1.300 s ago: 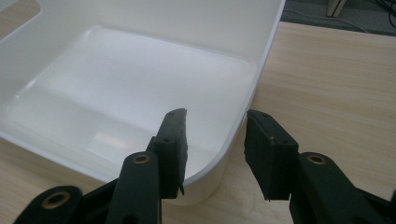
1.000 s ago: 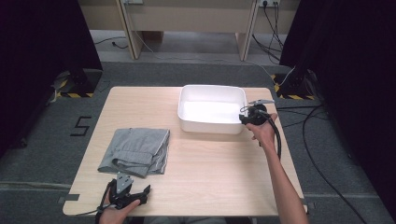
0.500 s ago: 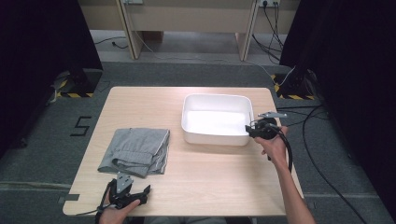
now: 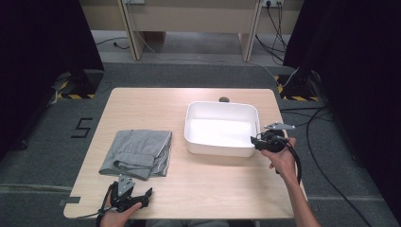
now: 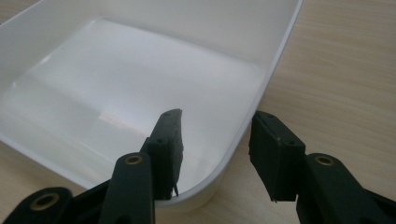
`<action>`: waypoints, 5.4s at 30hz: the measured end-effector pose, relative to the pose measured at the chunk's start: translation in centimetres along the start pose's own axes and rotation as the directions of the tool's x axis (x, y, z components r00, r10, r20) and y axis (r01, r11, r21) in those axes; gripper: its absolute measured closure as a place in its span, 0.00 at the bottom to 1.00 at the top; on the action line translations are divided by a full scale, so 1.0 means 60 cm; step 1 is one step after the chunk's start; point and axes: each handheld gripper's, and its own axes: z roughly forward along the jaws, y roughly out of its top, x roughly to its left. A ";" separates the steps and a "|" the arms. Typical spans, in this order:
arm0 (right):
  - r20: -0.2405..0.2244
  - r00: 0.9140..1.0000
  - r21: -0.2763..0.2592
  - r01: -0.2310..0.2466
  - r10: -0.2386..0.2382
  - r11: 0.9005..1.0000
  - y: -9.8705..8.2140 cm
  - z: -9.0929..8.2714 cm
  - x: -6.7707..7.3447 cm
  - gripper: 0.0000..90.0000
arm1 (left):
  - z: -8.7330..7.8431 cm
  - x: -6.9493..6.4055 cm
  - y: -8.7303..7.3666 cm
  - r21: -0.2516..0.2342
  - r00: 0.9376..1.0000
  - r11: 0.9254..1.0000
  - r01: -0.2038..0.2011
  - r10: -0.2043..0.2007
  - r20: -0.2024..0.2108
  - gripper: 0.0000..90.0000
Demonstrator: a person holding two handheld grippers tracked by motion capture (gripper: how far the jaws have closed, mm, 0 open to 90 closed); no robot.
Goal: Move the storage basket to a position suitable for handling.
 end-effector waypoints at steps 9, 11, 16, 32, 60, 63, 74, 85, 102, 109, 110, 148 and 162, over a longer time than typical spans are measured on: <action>-0.018 1.000 -0.005 -0.010 0.010 1.000 -0.030 -0.031 0.015 0.61 | 0.000 0.000 0.000 0.000 1.000 1.000 0.001 -0.001 -0.001 0.13; -0.022 1.000 -0.012 -0.009 0.009 1.000 -0.036 -0.036 0.017 0.60 | 0.000 0.000 0.000 0.000 1.000 1.000 0.000 0.000 0.000 0.13; -0.025 1.000 -0.014 -0.007 0.007 1.000 -0.046 -0.047 0.024 0.59 | 0.000 0.000 0.000 -0.002 1.000 1.000 0.001 -0.001 0.000 0.13; -0.026 1.000 -0.019 0.004 -0.005 1.000 -0.048 -0.051 0.023 0.57 | 0.000 0.000 -0.001 -0.003 1.000 1.000 0.001 -0.001 0.000 0.13; -0.213 0.968 -0.146 0.102 -0.132 0.984 -0.008 -0.068 0.164 0.45 | -0.019 0.020 0.015 -0.008 0.999 1.000 0.014 -0.013 0.037 0.21; -0.238 0.959 -0.139 0.123 -0.153 0.983 -0.007 -0.061 0.183 0.45 | -0.022 0.027 0.017 -0.011 0.999 1.000 0.019 -0.019 0.030 0.21; -0.307 0.928 -0.147 0.173 -0.211 0.974 0.014 -0.034 0.248 0.45 | -0.035 0.043 0.035 -0.045 0.999 0.998 0.035 -0.034 0.012 0.21; -0.363 0.896 -0.142 0.219 -0.256 0.965 0.031 -0.004 0.308 0.45 | -0.047 0.065 0.052 -0.058 0.999 0.997 0.045 -0.045 -0.004 0.21; -0.429 0.846 -0.156 0.275 -0.316 0.949 0.054 0.024 0.394 0.45 | -0.060 0.109 0.075 -0.085 0.994 0.990 0.112 -0.112 0.007 0.21; -0.441 0.832 -0.150 0.302 -0.337 0.941 0.058 0.048 0.429 0.45 | -0.050 0.126 0.091 -0.082 0.993 0.990 0.118 -0.119 -0.009 0.21; -0.440 0.833 -0.149 0.300 -0.335 0.942 0.058 0.052 0.433 0.45 | -0.049 0.127 0.093 -0.084 0.993 0.989 0.120 -0.122 -0.012 0.21; -0.403 0.854 -0.058 0.334 -0.328 0.941 0.050 0.145 0.496 0.44 | -0.009 0.180 0.128 -0.045 0.985 0.986 0.164 -0.166 -0.055 0.22; -0.367 0.868 -0.030 0.349 -0.335 0.937 0.047 0.178 0.514 0.44 | 0.023 0.193 0.143 -0.009 0.984 0.987 0.162 -0.163 -0.078 0.24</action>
